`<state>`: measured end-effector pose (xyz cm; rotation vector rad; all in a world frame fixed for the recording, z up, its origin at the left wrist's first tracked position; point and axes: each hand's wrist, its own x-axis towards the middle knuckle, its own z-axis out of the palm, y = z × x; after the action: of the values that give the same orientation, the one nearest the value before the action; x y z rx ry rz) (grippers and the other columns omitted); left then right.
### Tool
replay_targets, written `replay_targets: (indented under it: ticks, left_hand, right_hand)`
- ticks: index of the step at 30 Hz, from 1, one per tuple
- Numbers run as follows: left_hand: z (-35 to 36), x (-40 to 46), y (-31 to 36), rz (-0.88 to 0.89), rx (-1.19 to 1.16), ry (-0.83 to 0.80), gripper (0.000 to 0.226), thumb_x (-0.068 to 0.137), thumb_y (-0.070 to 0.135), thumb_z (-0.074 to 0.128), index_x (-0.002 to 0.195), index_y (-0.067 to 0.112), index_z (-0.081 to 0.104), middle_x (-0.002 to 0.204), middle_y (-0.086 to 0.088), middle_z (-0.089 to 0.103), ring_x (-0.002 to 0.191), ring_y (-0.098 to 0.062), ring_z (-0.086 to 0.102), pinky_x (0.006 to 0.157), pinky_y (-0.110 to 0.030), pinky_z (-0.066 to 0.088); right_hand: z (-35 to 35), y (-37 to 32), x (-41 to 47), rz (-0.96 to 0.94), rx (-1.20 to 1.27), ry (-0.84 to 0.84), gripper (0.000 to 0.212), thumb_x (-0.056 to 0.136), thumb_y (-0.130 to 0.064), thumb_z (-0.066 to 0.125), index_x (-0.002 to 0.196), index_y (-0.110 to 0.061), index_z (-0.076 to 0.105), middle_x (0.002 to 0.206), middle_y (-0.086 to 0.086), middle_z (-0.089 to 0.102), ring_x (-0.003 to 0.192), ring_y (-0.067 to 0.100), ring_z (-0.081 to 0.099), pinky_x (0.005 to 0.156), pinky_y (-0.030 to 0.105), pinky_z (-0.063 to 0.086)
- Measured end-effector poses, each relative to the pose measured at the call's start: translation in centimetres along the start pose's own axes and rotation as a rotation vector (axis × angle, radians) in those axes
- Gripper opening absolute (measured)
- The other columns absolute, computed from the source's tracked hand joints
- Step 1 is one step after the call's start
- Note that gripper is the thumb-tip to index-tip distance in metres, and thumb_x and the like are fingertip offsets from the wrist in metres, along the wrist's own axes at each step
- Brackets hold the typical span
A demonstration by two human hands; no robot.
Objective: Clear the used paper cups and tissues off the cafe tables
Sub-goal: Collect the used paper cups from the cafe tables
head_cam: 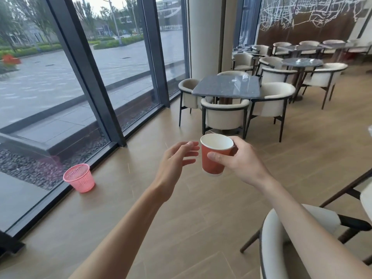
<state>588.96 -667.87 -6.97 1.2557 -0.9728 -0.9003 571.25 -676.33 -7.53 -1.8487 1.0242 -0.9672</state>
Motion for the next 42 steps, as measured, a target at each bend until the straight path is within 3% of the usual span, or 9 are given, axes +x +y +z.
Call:
replay_targets:
  ticks: [7, 13, 20, 25, 29, 33, 42]
  left_hand:
    - [2.7, 16.4, -2.0, 0.032, -0.009, -0.13, 0.029, 0.105, 0.02, 0.048, 0.111, 0.01, 0.074, 0.112, -0.005, 0.076, 0.112, -0.027, 0.067, 0.101, -0.045, 0.053]
    - [6.0, 32.4, -3.4, 0.016, -0.027, -0.284, 0.028, 0.105, 0.019, 0.048, 0.111, 0.011, 0.075, 0.109, -0.004, 0.076, 0.109, -0.022, 0.069, 0.103, -0.046, 0.052]
    - [12.9, 46.9, -3.5, 0.003, -0.023, -0.485, 0.029, 0.104, 0.021, 0.048, 0.115, 0.01, 0.073, 0.111, -0.006, 0.076, 0.11, -0.024, 0.069, 0.105, -0.048, 0.05]
    - [19.0, 54.7, -5.0, 0.007, 0.006, -0.584, 0.036, 0.094, 0.033, 0.053, 0.115, 0.012, 0.073, 0.111, -0.006, 0.076, 0.111, -0.023, 0.068, 0.103, -0.043, 0.052]
    - [24.7, 61.1, -6.7, 0.007, 0.003, -0.614, 0.043, 0.086, 0.038, 0.055, 0.113, 0.01, 0.074, 0.11, -0.007, 0.076, 0.109, -0.024, 0.069, 0.098, -0.039, 0.054]
    - [31.8, 68.5, -7.7, 0.012, 0.009, -0.615, 0.03, 0.099, 0.024, 0.051, 0.113, 0.009, 0.073, 0.109, -0.007, 0.076, 0.107, -0.022, 0.069, 0.098, -0.039, 0.054]
    - [47.5, 83.2, -8.7, 0.012, 0.027, -0.645, 0.029, 0.104, 0.019, 0.047, 0.114, 0.009, 0.073, 0.111, -0.006, 0.076, 0.109, -0.02, 0.07, 0.097, -0.04, 0.055]
  right_hand:
    - [-1.9, 5.0, 13.1, 0.03, -0.013, 0.103, 0.053, 0.071, -0.043, 0.088, 0.115, -0.025, 0.065, 0.105, -0.012, 0.071, 0.097, 0.004, 0.067, 0.074, 0.013, 0.049]
    - [-4.2, 9.3, 25.9, 0.082, -0.012, 0.244, 0.046, 0.072, -0.04, 0.089, 0.111, -0.029, 0.066, 0.106, -0.011, 0.073, 0.1, 0.007, 0.068, 0.088, 0.032, 0.057]
    - [-9.2, 13.1, 36.4, 0.151, -0.005, 0.372, 0.051, 0.075, -0.034, 0.088, 0.118, -0.024, 0.065, 0.109, -0.011, 0.072, 0.101, 0.005, 0.068, 0.09, 0.031, 0.055]
    - [-14.0, 17.5, 43.0, 0.153, 0.021, 0.436, 0.043, 0.073, -0.032, 0.089, 0.108, -0.031, 0.065, 0.109, -0.01, 0.073, 0.103, 0.008, 0.068, 0.093, 0.038, 0.056]
    - [-18.6, 22.3, 48.8, 0.154, 0.027, 0.461, 0.04, 0.074, -0.034, 0.089, 0.106, -0.033, 0.065, 0.107, -0.01, 0.073, 0.102, 0.009, 0.069, 0.093, 0.041, 0.056]
    - [-24.5, 27.1, 55.3, 0.155, 0.03, 0.464, 0.041, 0.073, -0.035, 0.09, 0.106, -0.031, 0.066, 0.106, -0.009, 0.074, 0.101, 0.01, 0.069, 0.094, 0.044, 0.056]
    - [-38.8, 35.3, 67.5, 0.187, -0.007, 0.488, 0.059, 0.065, -0.048, 0.089, 0.116, -0.031, 0.063, 0.112, -0.01, 0.072, 0.106, 0.01, 0.068, 0.095, 0.043, 0.056]
